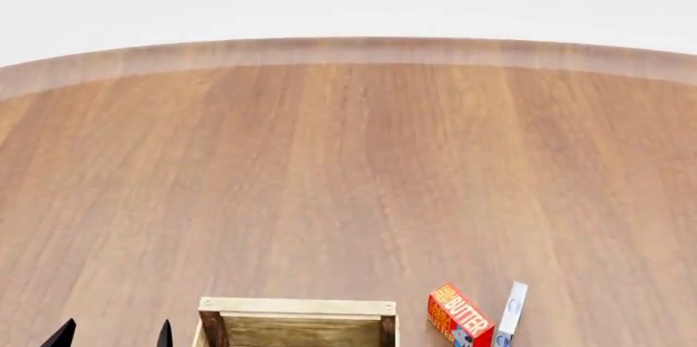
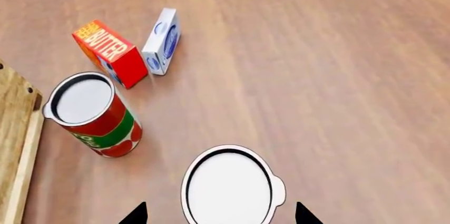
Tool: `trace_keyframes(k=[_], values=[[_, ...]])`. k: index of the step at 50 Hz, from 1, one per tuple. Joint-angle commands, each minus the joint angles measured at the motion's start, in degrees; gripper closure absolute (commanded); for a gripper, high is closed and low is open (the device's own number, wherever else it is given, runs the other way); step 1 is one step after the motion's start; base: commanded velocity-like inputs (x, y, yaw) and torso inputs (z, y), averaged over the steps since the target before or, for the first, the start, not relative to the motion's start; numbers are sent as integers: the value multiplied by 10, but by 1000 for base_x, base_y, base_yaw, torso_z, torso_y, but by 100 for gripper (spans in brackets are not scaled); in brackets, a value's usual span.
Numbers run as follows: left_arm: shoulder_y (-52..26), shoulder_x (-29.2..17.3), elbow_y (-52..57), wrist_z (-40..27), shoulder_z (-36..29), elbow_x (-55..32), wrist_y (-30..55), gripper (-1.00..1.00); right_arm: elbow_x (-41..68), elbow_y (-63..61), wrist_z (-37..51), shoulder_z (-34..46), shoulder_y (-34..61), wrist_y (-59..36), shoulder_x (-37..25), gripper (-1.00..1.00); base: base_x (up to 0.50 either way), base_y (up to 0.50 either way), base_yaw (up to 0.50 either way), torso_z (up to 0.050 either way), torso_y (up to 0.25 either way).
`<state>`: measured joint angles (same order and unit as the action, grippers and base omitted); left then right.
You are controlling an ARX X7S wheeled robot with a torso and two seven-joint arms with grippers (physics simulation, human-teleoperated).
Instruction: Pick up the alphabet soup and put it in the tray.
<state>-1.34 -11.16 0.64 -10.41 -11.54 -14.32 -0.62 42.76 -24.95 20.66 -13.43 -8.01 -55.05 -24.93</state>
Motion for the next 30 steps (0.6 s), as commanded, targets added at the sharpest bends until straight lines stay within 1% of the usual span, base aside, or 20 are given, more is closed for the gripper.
trace_keyframes(k=[1, 30], values=[[-1, -3, 0, -3, -3, -3, -1, -100, -13, 24, -8, 15, 8, 16, 1, -100, 0, 0, 0, 0, 0], [-4, -8, -1, -9, -8, -11, -2, -100, -31, 54, -6, 38, 20, 30, 3, -100, 0, 0, 0, 0, 0]])
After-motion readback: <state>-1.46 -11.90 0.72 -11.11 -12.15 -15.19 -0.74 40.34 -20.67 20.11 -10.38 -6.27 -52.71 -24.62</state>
